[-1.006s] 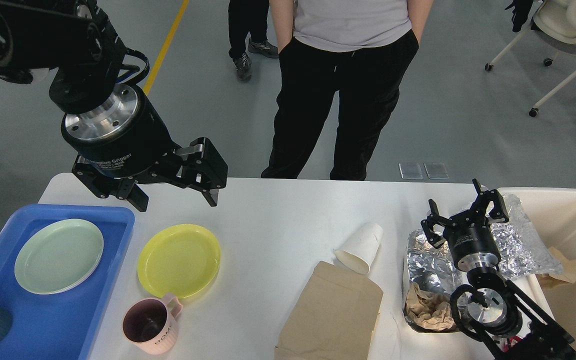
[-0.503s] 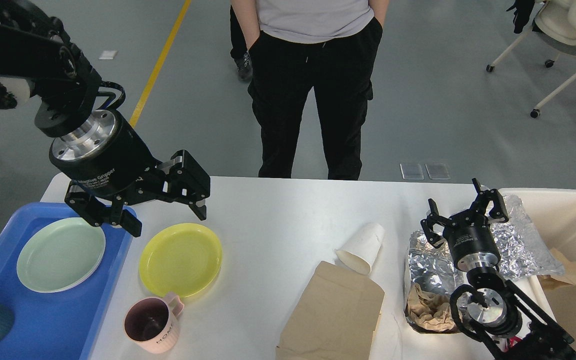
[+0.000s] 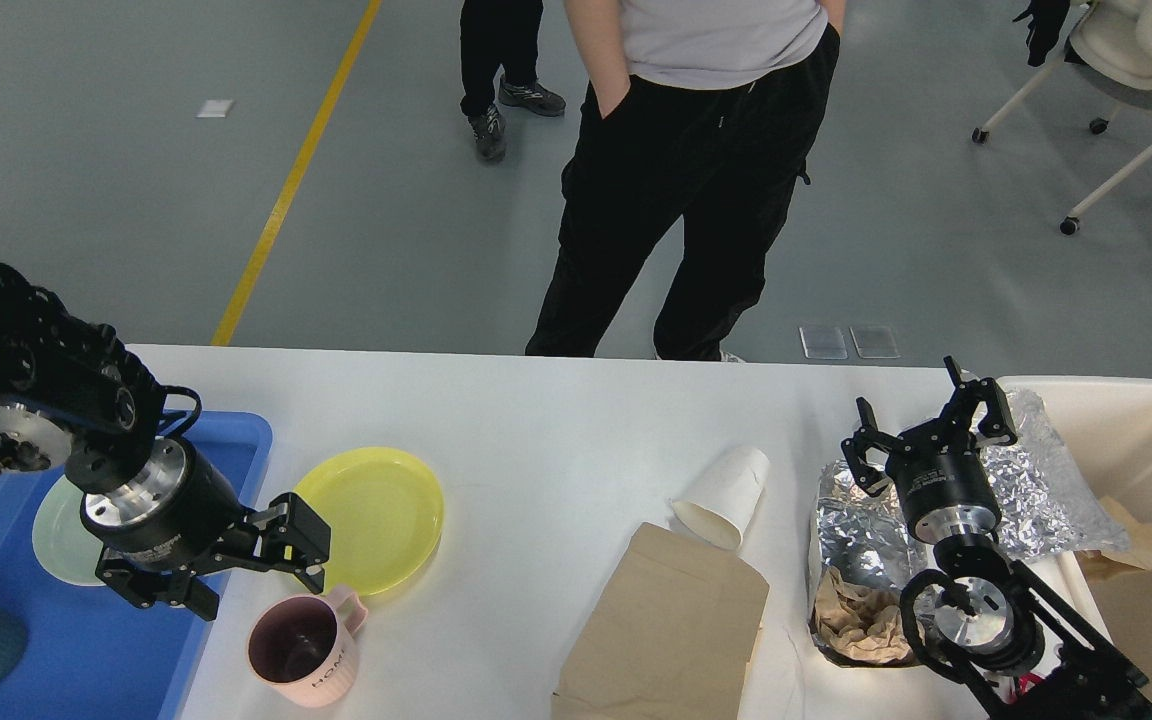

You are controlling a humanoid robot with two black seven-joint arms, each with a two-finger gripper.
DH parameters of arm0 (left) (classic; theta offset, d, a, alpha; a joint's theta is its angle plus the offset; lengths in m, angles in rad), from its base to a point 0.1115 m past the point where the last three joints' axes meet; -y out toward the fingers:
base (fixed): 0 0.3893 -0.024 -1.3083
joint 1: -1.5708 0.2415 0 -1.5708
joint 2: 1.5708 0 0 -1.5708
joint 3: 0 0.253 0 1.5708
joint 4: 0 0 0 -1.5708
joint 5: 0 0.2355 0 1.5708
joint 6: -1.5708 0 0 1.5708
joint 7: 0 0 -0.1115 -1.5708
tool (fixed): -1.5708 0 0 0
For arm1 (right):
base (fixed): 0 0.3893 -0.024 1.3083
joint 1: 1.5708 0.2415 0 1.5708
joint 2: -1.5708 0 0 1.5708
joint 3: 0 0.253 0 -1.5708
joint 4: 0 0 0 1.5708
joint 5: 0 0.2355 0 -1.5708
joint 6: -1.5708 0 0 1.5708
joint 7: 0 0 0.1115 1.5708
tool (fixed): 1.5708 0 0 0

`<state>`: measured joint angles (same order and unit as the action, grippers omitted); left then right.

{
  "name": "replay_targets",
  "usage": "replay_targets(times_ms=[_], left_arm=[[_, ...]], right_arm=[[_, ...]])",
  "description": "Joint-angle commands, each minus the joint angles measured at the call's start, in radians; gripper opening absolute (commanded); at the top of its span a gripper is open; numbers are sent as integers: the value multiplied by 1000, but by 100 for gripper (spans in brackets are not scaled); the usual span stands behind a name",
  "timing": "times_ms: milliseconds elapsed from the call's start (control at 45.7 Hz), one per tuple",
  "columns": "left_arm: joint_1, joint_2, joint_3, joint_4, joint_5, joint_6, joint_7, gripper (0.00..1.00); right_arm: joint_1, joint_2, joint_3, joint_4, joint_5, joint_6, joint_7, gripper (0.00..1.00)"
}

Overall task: Tidy desktop
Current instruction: 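Lower the left gripper onto the pink mug and grasp it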

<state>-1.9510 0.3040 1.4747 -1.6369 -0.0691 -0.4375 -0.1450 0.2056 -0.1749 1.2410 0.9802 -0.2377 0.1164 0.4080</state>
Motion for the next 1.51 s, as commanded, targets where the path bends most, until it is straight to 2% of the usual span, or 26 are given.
replay_targets(times_ms=[0,66,131,328,481,743,962,1050,1137,1225,1290,1399,1487], left_arm=[[84,20,-2,5,9,132,70,91],[119,17,4,6,5,193,88,90],[153,15,3,6,5,227,88,90],[221,12,-11,12,2,244,79,89],[277,7,-13,63,-6,255,81,88],[395,4,-71,138,-6,359,87,85],[454,-2,-126,189,-3,365,88,70],[465,-2,-148,192,0,365,90,60],[465,-2,-149,192,0,359,93,44],[465,-2,-151,193,2,361,94,40],[465,-2,-151,193,2,362,94,29],[463,-2,-151,193,2,358,94,15],[463,0,-151,193,2,355,94,12]], right_arm=[[0,0,0,0,0,0,0,100],[0,0,0,0,0,-1,0,100],[0,0,0,0,0,0,0,100],[0,0,0,0,0,0,0,100],[0,0,0,0,0,0,0,100],[0,0,0,0,0,-1,0,100],[0,0,0,0,0,0,0,100],[2,0,0,0,0,0,0,100],[2,0,0,0,0,0,0,100],[0,2,0,0,0,0,0,100],[0,0,0,0,0,0,0,100],[2,0,0,0,0,0,0,100],[2,0,0,0,0,0,0,100]])
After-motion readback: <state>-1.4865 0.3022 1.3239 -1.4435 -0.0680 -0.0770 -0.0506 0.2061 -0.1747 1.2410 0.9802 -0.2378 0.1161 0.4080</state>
